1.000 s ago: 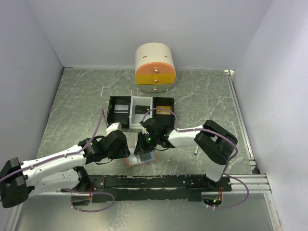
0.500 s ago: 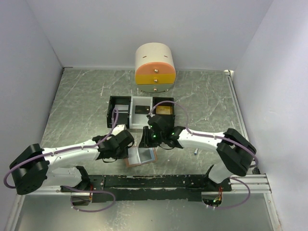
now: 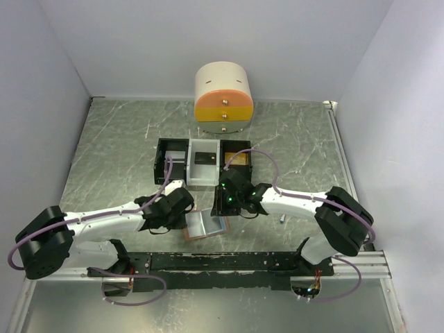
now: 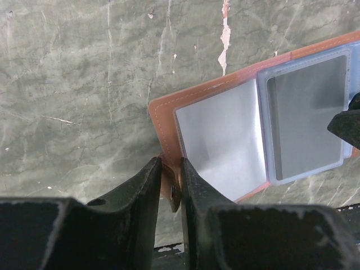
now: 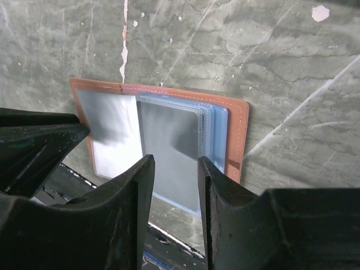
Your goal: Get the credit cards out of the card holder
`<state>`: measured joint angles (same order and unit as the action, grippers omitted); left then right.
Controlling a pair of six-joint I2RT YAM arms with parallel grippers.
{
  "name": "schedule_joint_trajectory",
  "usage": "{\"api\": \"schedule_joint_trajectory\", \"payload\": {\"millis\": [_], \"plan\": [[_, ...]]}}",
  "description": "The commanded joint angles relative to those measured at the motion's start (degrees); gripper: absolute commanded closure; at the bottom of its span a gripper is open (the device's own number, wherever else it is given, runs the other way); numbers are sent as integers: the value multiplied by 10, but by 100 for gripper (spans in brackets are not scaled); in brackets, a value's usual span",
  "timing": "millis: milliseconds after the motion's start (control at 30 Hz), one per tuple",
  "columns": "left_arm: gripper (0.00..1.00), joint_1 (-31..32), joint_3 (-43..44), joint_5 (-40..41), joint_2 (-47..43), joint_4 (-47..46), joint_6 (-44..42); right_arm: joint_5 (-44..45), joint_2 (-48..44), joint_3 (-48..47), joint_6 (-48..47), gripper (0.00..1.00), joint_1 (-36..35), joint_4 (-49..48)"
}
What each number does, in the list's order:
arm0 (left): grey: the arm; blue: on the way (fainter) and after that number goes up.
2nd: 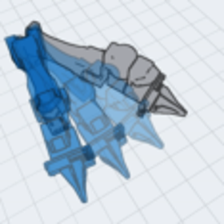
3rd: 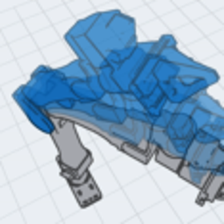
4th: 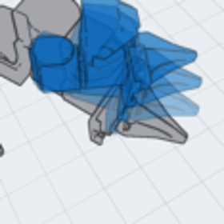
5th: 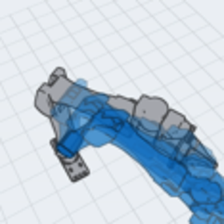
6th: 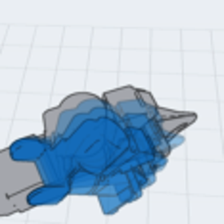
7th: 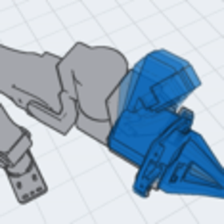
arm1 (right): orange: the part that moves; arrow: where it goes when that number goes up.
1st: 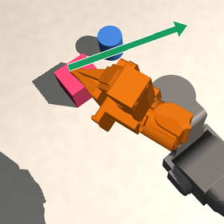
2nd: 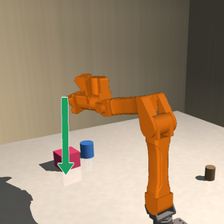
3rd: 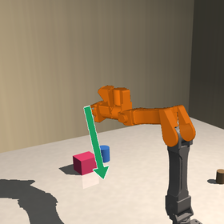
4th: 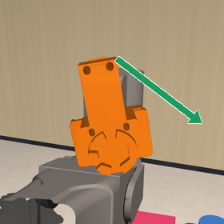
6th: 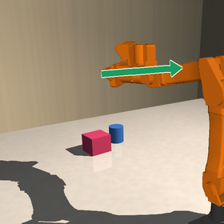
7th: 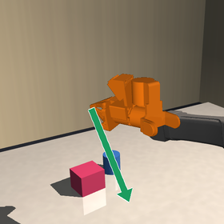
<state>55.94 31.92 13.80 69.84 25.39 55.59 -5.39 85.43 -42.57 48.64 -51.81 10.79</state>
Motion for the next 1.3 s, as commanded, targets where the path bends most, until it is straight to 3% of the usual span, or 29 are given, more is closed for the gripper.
{"api": "schedule_joint_trajectory", "payload": {"millis": [0, 433, 800, 1267], "plan": [[70, -3, -2, -15, 6, -17, -7, 0, 6, 7, 5, 63, 1, -3], [74, -3, 5, -22, 21, -24, -13, -9, 16, 19, 9, 63, 1, -15], [76, -3, 10, -33, 31, -36, -16, -73, 1, 38, 41, 66, 2, -97], [76, -3, 8, -39, 9, -36, -10, -66, -41, 64, 49, 68, 2, -140]]}}
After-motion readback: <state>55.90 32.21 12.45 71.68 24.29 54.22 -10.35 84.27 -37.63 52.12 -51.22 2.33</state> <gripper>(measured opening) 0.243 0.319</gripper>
